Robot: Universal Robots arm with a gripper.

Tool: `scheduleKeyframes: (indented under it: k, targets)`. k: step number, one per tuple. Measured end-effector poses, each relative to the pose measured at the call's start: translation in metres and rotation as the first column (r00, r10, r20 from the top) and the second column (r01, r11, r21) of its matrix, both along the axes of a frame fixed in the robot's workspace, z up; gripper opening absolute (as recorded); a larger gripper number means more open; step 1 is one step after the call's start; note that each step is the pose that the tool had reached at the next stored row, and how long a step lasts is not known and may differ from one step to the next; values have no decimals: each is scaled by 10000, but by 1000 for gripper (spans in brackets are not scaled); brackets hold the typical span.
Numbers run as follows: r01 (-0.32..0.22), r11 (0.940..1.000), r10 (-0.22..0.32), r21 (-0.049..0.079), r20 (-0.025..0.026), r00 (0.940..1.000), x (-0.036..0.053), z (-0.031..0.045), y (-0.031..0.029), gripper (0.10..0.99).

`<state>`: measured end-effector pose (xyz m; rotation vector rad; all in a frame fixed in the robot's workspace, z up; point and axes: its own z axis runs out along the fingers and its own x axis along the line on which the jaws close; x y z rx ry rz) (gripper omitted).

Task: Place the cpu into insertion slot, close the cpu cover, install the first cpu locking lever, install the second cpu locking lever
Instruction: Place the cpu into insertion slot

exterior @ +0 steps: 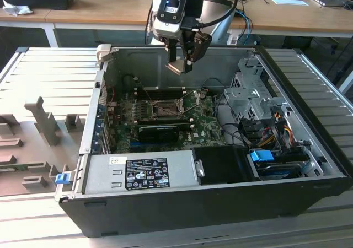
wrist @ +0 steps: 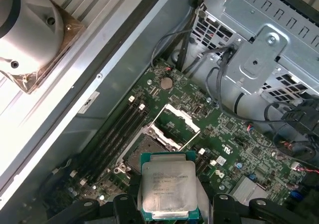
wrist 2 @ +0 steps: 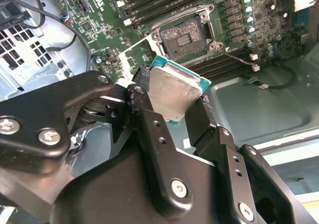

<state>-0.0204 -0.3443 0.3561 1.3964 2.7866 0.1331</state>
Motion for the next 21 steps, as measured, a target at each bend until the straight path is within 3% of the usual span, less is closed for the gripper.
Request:
scheduleKeyframes:
  k: [10, 21]
  targets:
    - [566, 9984, -566, 0, -1, 9984, 0, -9, 0, 529]
    - [674, 9977, -674, -2, -1, 9977, 0, -40, 0, 529]
